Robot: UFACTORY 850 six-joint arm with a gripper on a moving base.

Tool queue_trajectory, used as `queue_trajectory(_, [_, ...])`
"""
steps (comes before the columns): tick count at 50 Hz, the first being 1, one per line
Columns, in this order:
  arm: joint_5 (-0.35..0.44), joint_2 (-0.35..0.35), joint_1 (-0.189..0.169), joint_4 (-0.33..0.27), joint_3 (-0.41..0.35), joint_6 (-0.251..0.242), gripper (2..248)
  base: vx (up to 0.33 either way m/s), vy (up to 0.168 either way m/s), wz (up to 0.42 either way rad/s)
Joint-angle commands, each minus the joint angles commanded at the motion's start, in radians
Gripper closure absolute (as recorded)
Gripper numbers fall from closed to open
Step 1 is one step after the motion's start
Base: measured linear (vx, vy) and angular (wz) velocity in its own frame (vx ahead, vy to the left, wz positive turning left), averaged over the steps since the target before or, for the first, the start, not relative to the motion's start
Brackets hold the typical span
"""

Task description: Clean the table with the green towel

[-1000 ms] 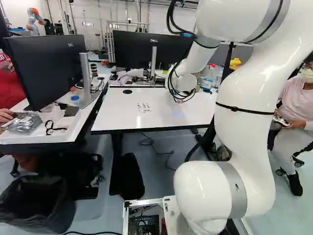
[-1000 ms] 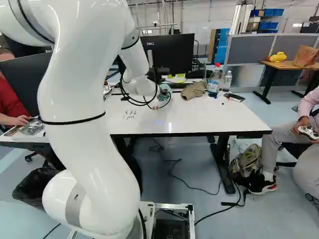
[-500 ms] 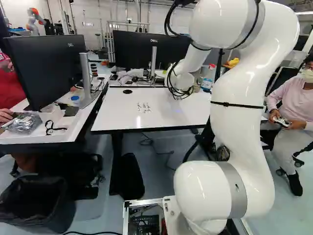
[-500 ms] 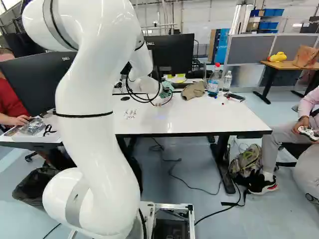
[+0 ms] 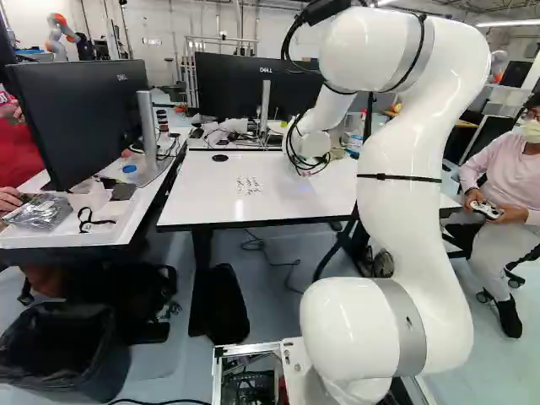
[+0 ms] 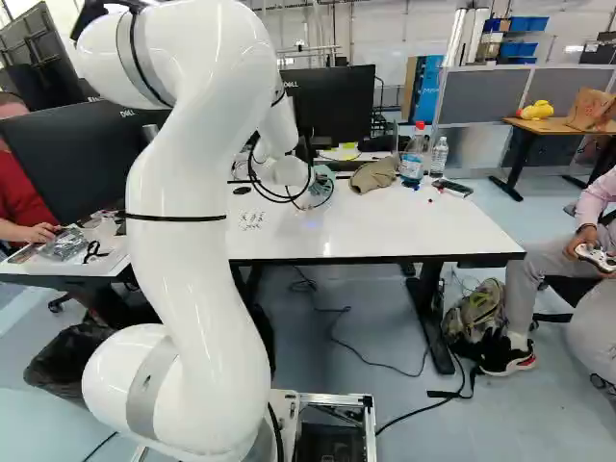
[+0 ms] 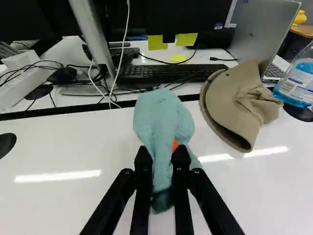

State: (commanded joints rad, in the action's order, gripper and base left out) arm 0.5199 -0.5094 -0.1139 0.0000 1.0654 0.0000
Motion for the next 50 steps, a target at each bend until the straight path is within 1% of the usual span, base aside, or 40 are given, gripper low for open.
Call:
queue_trajectory(25, [0.0, -0.058, 0.0, 0.0, 0.013, 0.0, 202, 0.0, 0.0, 0.0])
queue_trajectory(50, [-0.007, -0.058, 0.0, 0.0, 0.013, 0.0, 202, 0.0, 0.0, 0.0])
